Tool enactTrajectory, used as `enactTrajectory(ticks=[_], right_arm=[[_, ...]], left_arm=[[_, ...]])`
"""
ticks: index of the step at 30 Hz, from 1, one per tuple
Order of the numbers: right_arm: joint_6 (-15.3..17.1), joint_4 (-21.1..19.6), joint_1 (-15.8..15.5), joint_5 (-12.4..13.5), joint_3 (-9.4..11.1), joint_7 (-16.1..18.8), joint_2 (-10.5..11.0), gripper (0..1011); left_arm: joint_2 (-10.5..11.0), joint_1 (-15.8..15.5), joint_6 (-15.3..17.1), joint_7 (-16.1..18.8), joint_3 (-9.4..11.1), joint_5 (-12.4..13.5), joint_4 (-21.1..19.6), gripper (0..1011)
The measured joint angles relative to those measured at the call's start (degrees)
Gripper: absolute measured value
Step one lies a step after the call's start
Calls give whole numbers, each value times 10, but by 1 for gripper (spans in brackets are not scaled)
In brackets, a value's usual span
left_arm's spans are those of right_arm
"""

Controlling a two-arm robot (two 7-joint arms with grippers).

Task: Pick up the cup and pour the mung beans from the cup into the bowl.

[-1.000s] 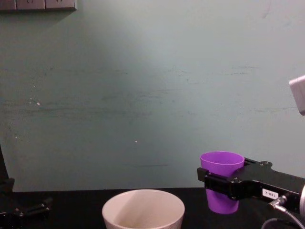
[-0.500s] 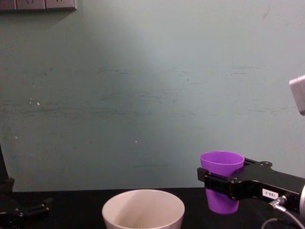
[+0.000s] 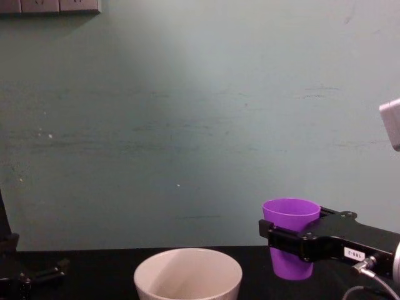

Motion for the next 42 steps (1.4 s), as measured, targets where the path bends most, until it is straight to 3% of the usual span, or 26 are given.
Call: enactTrajectory(ticks=[42], right_arm=[[0, 0, 0, 0, 0, 0, 0, 726]], left_arm=[[0, 0, 0, 0, 0, 0, 0, 1000]])
